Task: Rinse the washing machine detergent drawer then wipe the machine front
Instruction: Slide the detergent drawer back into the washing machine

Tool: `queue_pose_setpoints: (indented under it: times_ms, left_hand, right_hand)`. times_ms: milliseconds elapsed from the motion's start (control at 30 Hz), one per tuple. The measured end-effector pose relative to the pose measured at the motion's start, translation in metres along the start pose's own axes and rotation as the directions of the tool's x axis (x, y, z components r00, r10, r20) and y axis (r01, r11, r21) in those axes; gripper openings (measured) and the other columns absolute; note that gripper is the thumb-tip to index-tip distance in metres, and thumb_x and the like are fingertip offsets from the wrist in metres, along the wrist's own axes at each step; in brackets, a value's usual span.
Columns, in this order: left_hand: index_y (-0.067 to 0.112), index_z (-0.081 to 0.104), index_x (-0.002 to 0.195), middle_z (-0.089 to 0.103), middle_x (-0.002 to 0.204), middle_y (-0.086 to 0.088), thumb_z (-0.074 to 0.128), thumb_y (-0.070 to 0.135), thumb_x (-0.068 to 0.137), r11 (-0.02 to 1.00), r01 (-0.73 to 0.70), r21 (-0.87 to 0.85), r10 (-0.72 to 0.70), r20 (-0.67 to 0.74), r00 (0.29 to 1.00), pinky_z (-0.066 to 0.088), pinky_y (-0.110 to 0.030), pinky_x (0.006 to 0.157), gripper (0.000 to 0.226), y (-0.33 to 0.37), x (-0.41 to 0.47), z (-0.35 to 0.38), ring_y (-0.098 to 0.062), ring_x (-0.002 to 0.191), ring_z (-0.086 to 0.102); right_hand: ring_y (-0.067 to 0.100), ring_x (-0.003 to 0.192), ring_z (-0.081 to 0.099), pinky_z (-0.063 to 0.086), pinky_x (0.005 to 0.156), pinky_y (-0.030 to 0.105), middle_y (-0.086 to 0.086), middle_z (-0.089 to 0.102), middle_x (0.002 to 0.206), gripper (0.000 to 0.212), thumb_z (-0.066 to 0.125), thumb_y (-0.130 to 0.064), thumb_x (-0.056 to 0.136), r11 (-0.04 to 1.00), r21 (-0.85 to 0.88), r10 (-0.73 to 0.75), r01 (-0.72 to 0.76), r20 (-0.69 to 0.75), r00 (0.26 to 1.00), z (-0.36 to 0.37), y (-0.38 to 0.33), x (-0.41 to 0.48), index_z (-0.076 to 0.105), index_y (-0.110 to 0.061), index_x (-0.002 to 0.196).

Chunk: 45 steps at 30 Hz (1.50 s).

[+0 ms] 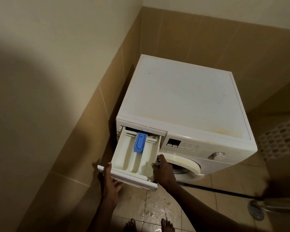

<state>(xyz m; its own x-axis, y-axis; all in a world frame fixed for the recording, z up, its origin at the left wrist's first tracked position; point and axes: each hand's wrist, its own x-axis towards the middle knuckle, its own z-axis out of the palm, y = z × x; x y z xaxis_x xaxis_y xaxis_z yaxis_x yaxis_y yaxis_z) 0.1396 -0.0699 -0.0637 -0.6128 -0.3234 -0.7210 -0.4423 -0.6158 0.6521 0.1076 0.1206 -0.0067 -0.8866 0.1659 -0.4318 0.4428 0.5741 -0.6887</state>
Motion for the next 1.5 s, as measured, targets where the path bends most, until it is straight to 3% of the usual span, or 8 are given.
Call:
queue_pose_setpoints:
  times_ms: [167, 267, 533, 700, 1033, 1200, 1400, 1500]
  left_hand:
    - [0.024, 0.036, 0.146, 0.054, 0.135, -0.018, 0.059, 0.050, 0.089, 0.999, -0.014, -0.029, 0.013, -0.046, 0.999, 0.049, -0.055, 0.096, 0.067, -0.004, 0.001, 0.003, -0.041, 0.118, 0.056]
    - [0.025, 0.034, 0.147, 0.055, 0.132, -0.014, 0.058, 0.042, 0.093, 1.000, -0.005, -0.016, 0.005, -0.031, 1.000, 0.045, -0.057, 0.102, 0.061, -0.007, -0.010, 0.010, -0.038, 0.120, 0.054]
    - [0.025, 0.042, 0.141, 0.059, 0.129, -0.015, 0.063, 0.055, 0.076, 0.994, 0.031, 0.109, -0.039, 0.067, 0.997, 0.056, -0.044, 0.076, 0.075, 0.001, -0.008, -0.007, -0.037, 0.111, 0.061]
    - [0.022, 0.046, 0.139, 0.060, 0.129, -0.017, 0.070, 0.062, 0.058, 0.994, 0.039, 0.100, -0.047, 0.075, 0.996, 0.058, -0.041, 0.072, 0.093, 0.011, -0.003, -0.003, -0.040, 0.112, 0.061]
    - [0.024, 0.044, 0.141, 0.059, 0.131, -0.018, 0.069, 0.060, 0.062, 0.998, 0.059, 0.037, -0.060, 0.037, 0.997, 0.057, -0.045, 0.076, 0.090, 0.012, 0.000, -0.005, -0.040, 0.114, 0.060]
    - [0.028, 0.033, 0.146, 0.054, 0.132, -0.019, 0.066, 0.051, 0.082, 0.998, 0.001, 0.063, -0.008, 0.101, 0.995, 0.051, -0.057, 0.096, 0.076, 0.019, 0.002, 0.016, -0.040, 0.115, 0.058]
    - [0.035, 0.034, 0.145, 0.055, 0.132, -0.015, 0.079, 0.074, 0.042, 0.998, 0.039, 0.046, -0.041, 0.050, 0.998, 0.050, -0.059, 0.095, 0.119, 0.020, 0.002, 0.027, -0.037, 0.115, 0.058]
    - [0.036, 0.029, 0.147, 0.052, 0.134, -0.014, 0.076, 0.074, 0.053, 0.998, 0.005, 0.058, -0.006, 0.015, 1.000, 0.047, -0.061, 0.099, 0.112, 0.020, 0.000, 0.032, -0.036, 0.117, 0.056]
  right_hand:
    - [0.032, 0.105, 0.062, 0.059, 0.076, 0.047, 0.012, 0.057, 0.124, 0.029, 0.054, -0.014, 0.095, 1.000, -0.016, 0.015, -0.014, 0.028, 1.000, -0.001, -0.002, 0.003, 0.044, -0.011, 0.122]
    - [0.027, 0.106, 0.062, 0.053, 0.079, 0.030, 0.014, 0.061, 0.122, 0.028, 0.053, -0.011, 0.095, 0.999, -0.047, 0.000, 0.001, 0.018, 1.000, -0.004, 0.000, 0.009, 0.047, -0.009, 0.123]
    - [0.020, 0.095, 0.063, 0.043, 0.067, 0.017, 0.010, 0.065, 0.111, 0.023, 0.053, -0.014, 0.095, 0.997, -0.078, -0.022, 0.015, -0.079, 0.997, 0.007, 0.008, 0.000, 0.051, -0.010, 0.117]
    - [0.029, 0.091, 0.067, 0.059, 0.072, 0.041, 0.011, 0.063, 0.111, 0.024, 0.057, -0.012, 0.093, 0.999, -0.046, -0.003, 0.002, -0.016, 1.000, 0.002, 0.004, 0.003, 0.049, -0.008, 0.115]
    - [0.026, 0.087, 0.068, 0.060, 0.071, 0.040, 0.010, 0.065, 0.109, 0.023, 0.056, -0.015, 0.093, 0.997, -0.074, -0.025, 0.021, -0.060, 0.998, 0.008, -0.004, -0.001, 0.051, -0.010, 0.115]
    - [0.023, 0.087, 0.067, 0.055, 0.073, 0.030, 0.012, 0.068, 0.107, 0.027, 0.053, -0.015, 0.096, 0.998, -0.066, -0.004, -0.003, -0.094, 0.996, -0.006, -0.016, 0.015, 0.053, -0.010, 0.122]
    - [0.029, 0.084, 0.067, 0.052, 0.071, 0.030, 0.015, 0.070, 0.100, 0.024, 0.053, -0.019, 0.094, 0.997, -0.057, 0.045, -0.050, -0.082, 0.996, -0.011, -0.019, 0.025, 0.054, -0.012, 0.118]
    - [0.028, 0.091, 0.068, 0.048, 0.069, 0.025, 0.016, 0.069, 0.109, 0.029, 0.051, -0.026, 0.097, 0.999, 0.015, 0.044, -0.043, -0.056, 0.997, -0.014, -0.020, 0.019, 0.054, -0.011, 0.122]
